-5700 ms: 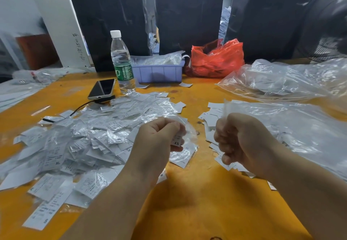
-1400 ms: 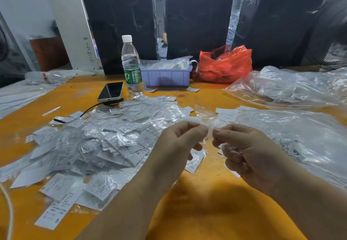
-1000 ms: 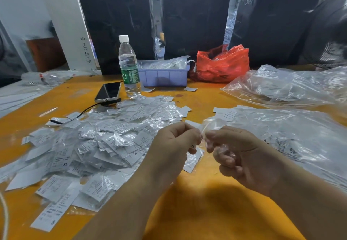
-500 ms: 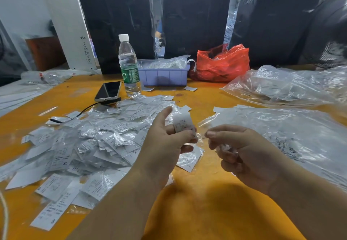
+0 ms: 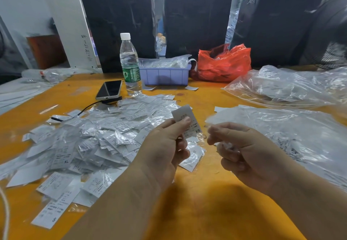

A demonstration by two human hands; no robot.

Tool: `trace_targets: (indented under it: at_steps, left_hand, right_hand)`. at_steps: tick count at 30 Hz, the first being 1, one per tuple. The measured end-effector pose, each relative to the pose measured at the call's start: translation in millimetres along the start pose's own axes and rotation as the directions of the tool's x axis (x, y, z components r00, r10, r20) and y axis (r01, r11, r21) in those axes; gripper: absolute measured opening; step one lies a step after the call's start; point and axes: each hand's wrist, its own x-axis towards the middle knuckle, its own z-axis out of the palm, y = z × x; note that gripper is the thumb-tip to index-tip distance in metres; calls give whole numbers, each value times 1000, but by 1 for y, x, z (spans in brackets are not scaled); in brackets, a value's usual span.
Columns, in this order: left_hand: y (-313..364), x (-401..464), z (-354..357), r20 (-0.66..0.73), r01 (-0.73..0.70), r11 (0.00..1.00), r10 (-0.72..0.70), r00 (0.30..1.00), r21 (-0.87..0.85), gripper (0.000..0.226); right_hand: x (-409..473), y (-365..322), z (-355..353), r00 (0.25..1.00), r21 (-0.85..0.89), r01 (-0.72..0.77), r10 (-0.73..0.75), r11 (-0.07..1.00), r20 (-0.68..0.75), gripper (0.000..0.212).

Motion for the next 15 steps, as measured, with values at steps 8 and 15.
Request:
trace_targets:
  at_steps: [8,15]
  left_hand:
    - [-3,-3,0,28,-109,986,106,994,124,37]
    - [-3,-3,0,34,-111,988,108,994,110,38]
  right_hand:
    - [-2,0,1,1000,-6,-4,4,1000,17,17]
    - [0,1,0,1000,1,20,-20,1000,-19,20]
